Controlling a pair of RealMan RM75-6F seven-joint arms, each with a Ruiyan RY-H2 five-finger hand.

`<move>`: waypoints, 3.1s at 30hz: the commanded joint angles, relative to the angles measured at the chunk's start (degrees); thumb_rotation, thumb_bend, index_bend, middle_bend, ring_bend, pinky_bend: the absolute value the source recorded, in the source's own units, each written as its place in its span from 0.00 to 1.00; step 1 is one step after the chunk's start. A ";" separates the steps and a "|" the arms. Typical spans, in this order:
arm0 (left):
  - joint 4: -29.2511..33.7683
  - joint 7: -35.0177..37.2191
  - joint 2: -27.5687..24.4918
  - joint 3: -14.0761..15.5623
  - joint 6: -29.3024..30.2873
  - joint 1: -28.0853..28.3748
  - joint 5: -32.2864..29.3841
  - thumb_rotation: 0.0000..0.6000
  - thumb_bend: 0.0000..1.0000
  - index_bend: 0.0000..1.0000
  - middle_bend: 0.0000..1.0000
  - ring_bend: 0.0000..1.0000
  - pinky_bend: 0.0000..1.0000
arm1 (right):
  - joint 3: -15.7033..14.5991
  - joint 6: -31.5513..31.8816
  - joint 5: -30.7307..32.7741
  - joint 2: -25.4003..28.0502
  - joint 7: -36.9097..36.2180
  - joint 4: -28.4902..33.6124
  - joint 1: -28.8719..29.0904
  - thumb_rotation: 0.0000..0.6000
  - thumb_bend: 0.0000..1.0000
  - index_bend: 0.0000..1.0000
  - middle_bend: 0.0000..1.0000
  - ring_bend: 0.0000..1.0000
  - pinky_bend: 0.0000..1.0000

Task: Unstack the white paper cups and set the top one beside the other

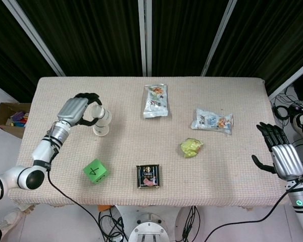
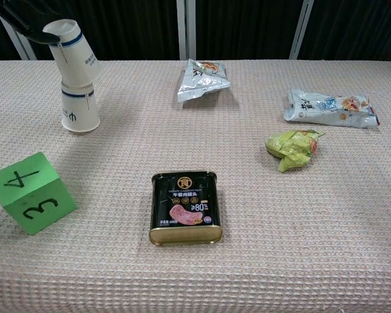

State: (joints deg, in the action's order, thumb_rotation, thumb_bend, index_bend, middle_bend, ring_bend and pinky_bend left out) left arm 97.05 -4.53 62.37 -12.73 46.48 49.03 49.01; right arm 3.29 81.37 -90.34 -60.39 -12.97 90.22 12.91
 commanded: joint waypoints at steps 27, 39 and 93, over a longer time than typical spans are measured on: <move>-5.33 -16.05 13.35 5.25 -0.97 10.01 -13.17 1.00 0.40 0.38 0.17 0.12 0.13 | -0.31 -0.44 0.37 -1.24 -2.77 -3.12 -0.68 1.00 0.27 0.06 0.06 0.00 0.00; -8.57 -16.98 15.58 5.89 -0.93 10.44 -16.41 1.00 0.40 0.38 0.17 0.12 0.13 | -0.16 -0.42 0.39 -1.34 -3.37 -3.60 -0.69 1.00 0.27 0.06 0.06 0.00 0.00; -3.19 2.83 0.71 18.97 47.53 -34.65 22.69 1.00 0.20 0.23 0.16 0.12 0.13 | -1.44 6.43 -2.70 0.06 -3.25 -2.07 -5.06 1.00 0.28 0.05 0.07 0.00 0.00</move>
State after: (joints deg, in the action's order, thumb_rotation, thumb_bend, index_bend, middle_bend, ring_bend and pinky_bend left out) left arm 94.13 -3.32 63.30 3.66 91.37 17.67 68.33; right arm 2.03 87.33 -92.80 -59.77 -17.14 87.71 8.24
